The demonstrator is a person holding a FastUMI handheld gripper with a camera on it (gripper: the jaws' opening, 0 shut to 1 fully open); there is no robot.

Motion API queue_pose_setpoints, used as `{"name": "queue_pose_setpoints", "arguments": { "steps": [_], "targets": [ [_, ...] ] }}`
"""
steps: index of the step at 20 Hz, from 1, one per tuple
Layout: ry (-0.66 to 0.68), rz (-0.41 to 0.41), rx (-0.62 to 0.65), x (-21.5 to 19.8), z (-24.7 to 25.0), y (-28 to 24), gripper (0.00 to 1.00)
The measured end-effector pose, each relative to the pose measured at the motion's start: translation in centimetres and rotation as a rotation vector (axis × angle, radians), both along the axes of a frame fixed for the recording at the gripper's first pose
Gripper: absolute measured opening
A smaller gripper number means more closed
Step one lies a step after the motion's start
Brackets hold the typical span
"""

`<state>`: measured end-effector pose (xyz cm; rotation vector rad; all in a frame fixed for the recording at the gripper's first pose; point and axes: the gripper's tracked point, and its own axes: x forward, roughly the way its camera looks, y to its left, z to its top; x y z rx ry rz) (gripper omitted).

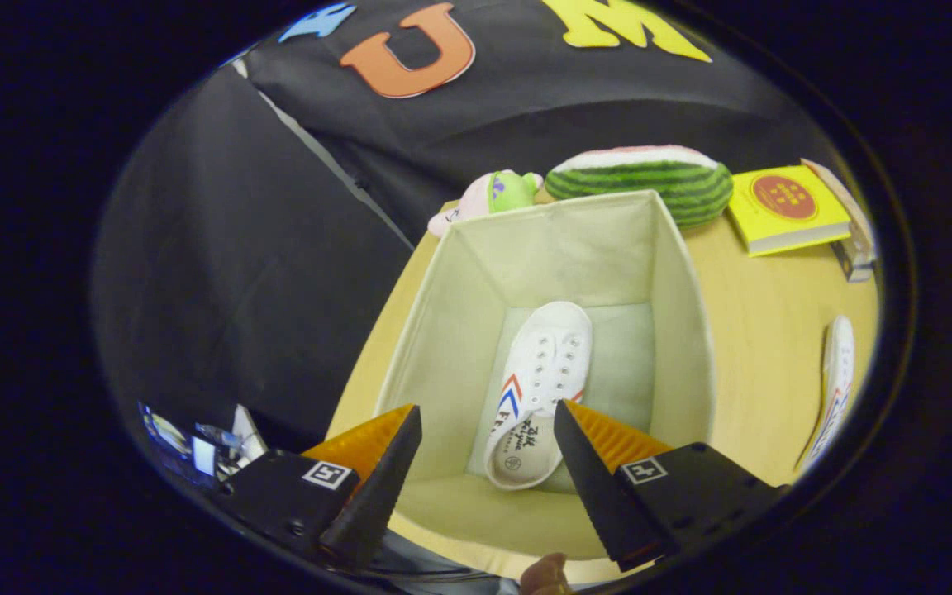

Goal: Open the storage box then place both shoes into the box .Put the left shoe in first, then the right shoe, with the right side of both shoes facing outward in a uniform manner.

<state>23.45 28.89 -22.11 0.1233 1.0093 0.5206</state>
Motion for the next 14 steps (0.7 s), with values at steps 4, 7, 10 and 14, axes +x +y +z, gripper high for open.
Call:
{"name": "queue_pose_setpoints", "arguments": {
  "steps": [4,7,10,14],
  "targets": [
    [-0.120,0.013,-0.067,-0.4,4.1,-3.7,1.00],
    [-0.185,0.011,-0.146,-0.6,5.7,-8.2,1.00],
    [-0.199,0.023,-0.274,-0.7,4.9,-13.7,1.00],
    [-0.132,-0.022,-0.333,-1.2,2.2,-19.6,1.00]
  ]
}}
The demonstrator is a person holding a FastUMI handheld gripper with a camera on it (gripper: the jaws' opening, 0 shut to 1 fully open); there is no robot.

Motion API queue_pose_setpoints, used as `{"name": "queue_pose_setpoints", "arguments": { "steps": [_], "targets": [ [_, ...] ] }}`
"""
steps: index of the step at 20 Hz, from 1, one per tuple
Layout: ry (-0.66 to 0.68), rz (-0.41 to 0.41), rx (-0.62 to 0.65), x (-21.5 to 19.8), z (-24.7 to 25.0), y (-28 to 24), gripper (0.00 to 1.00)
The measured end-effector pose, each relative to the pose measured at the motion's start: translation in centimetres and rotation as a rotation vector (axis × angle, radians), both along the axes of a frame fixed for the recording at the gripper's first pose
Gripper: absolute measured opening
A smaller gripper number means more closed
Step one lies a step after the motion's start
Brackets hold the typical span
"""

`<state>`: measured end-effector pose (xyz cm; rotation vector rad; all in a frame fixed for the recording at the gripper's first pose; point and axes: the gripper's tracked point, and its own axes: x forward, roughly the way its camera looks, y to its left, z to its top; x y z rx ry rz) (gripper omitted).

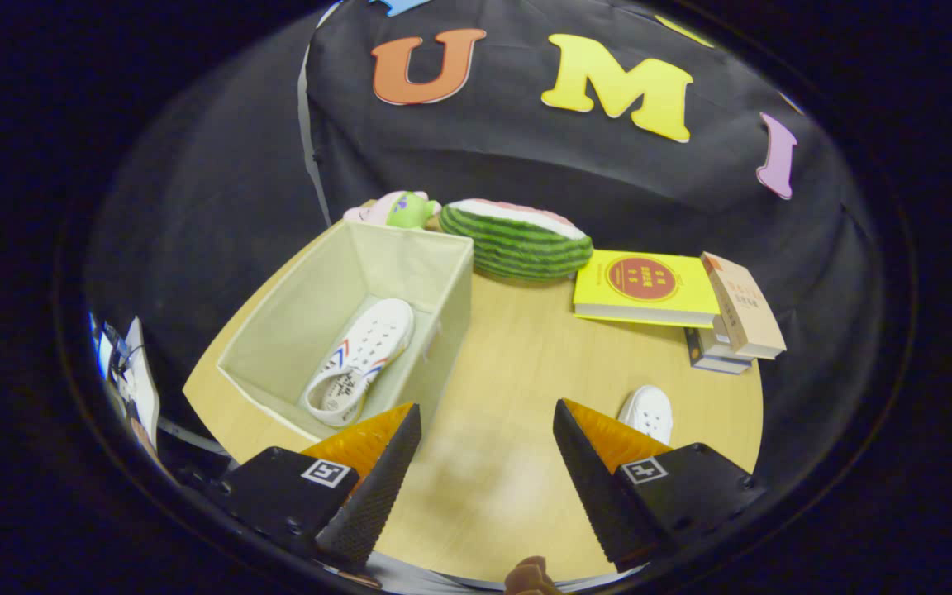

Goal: Open the storage box then place both shoes into the box .Put the left shoe in first, then the right shoe, with the right side of both shoes facing outward in a uniform manner.

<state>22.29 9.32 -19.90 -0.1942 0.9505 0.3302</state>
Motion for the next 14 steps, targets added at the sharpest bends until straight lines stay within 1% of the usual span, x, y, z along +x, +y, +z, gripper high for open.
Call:
{"name": "queue_pose_setpoints", "arguments": {
  "steps": [2,5,6,11,14],
  "targets": [
    [0.070,-0.044,0.024,-0.6,-1.8,-2.6,1.00],
    [0.130,-0.100,0.025,-0.2,-4.3,-6.6,1.00],
    [0.149,-0.118,0.017,0.0,-4.9,-8.4,1.00],
    [0.234,-0.267,-0.088,1.4,-8.8,-17.9,1.00],
    [0.289,-0.330,-0.117,1.4,-11.1,-22.3,1.00]
  ]
}}
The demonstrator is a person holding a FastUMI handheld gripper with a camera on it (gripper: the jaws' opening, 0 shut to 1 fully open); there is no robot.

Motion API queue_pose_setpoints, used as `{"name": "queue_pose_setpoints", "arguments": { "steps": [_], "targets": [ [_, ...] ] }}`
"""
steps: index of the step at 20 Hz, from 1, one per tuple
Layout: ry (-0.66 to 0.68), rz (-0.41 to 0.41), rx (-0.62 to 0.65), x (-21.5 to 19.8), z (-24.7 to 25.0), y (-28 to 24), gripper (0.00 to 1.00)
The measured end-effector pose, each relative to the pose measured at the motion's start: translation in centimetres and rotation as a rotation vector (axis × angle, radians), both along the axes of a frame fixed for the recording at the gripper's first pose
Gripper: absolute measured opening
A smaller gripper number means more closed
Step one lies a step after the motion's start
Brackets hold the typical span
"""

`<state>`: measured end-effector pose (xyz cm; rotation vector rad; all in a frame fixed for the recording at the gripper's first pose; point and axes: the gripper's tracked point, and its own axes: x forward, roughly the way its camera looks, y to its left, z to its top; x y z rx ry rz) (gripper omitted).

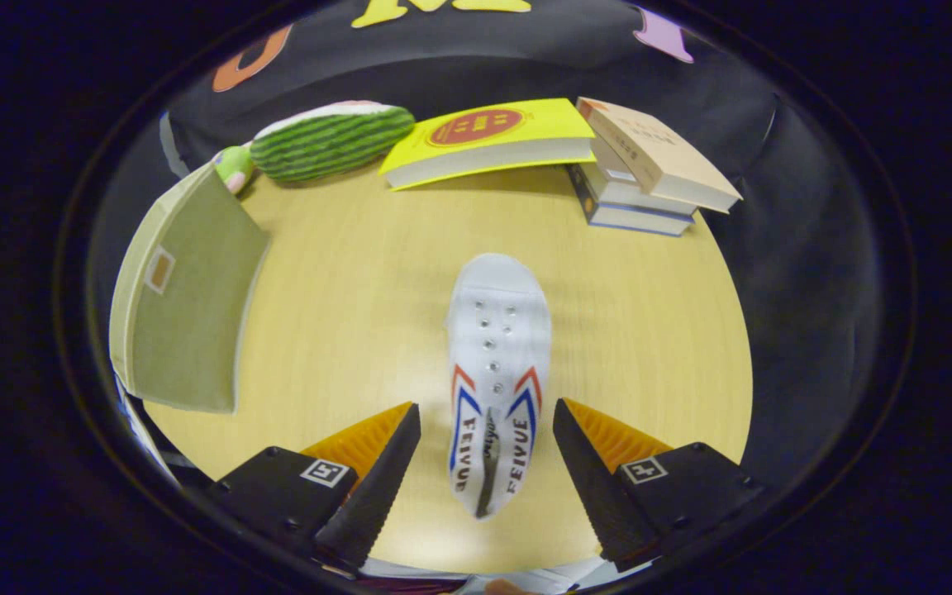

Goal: Open the storage box then place both shoes into the box .Put the left shoe in first, then the right shoe, with the right side of both shoes facing outward in a uniform manner.

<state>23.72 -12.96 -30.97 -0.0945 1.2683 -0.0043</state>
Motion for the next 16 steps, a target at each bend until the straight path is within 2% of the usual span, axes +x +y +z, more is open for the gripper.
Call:
{"name": "queue_pose_setpoints", "arguments": {
  "steps": [1,5,7,9,11,13,14,16],
  "targets": [
    [0.021,-0.017,-0.012,-0.2,-0.6,-1.2,1.00],
    [0.054,-0.075,0.075,-0.5,-1.1,-1.8,1.00],
    [0.019,-0.050,0.038,0.0,0.0,-3.1,1.00],
    [0.062,-0.062,0.014,-0.8,-0.6,-3.7,1.00],
    [0.119,-0.069,0.086,-1.8,-2.1,-2.2,0.96],
    [0.160,-0.053,0.103,-2.1,-3.9,-2.1,0.95],
    [0.156,-0.087,0.135,-1.6,-4.2,-1.6,0.93],
    [0.211,-0.100,0.205,-2.5,-4.6,-1.0,0.84]
  ]
}}
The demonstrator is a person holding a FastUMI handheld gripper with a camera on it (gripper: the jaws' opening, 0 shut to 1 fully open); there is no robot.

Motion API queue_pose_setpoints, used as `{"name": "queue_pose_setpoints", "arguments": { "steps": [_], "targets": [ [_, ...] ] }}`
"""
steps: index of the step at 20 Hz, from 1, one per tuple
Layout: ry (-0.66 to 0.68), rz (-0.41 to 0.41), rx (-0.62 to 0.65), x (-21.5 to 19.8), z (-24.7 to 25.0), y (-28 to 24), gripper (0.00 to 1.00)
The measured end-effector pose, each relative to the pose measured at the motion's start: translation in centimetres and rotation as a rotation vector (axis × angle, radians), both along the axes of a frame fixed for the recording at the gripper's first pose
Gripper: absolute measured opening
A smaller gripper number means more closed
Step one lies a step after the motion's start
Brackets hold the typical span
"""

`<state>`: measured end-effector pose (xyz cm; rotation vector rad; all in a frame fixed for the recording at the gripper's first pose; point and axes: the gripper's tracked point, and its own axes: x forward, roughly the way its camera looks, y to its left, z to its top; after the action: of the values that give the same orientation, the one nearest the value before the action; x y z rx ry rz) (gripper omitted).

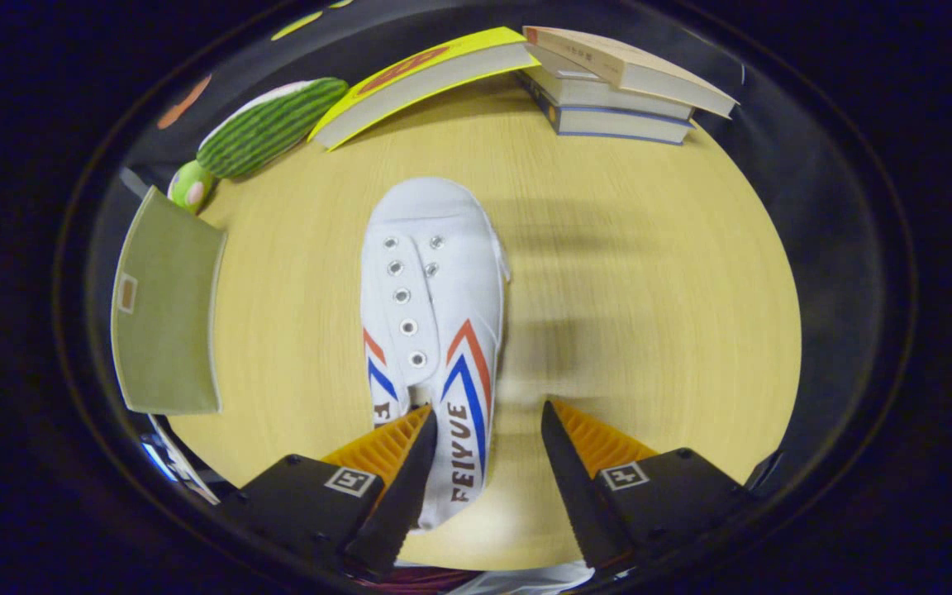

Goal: Open the storage box then place both shoes into the box .Put the left shoe in first, then the right shoe, with the right side of both shoes facing outward in a uniform manner.

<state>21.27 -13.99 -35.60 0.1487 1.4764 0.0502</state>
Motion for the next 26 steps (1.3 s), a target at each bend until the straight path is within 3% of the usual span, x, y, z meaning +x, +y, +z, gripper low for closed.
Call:
{"name": "queue_pose_setpoints", "arguments": {
  "steps": [1,3,6,9,10,12,14,15,17,22,26],
  "targets": [
    [-0.013,-0.011,0.014,0.7,-0.1,-0.2,0.77],
    [-0.002,-0.086,0.011,0.5,-0.1,-0.1,0.79],
    [-0.018,-0.101,-0.061,0.3,0.2,0.0,0.78],
    [-0.055,-0.041,-0.083,0.6,0.3,0.0,0.77],
    [-0.060,-0.047,-0.029,0.6,0.2,0.9,0.77],
    [-0.066,-0.065,-0.045,1.0,1.4,0.5,0.46],
    [-0.084,-0.046,-0.054,0.8,0.7,0.3,0.36],
    [-0.091,-0.044,-0.038,0.7,1.1,0.3,0.25],
    [-0.110,-0.065,-0.005,0.9,1.6,0.6,0.13],
    [-0.169,-0.088,-0.004,1.2,4.4,0.9,0.07],
    [-0.251,-0.060,0.055,0.3,10.3,4.9,0.07]
  ]
}}
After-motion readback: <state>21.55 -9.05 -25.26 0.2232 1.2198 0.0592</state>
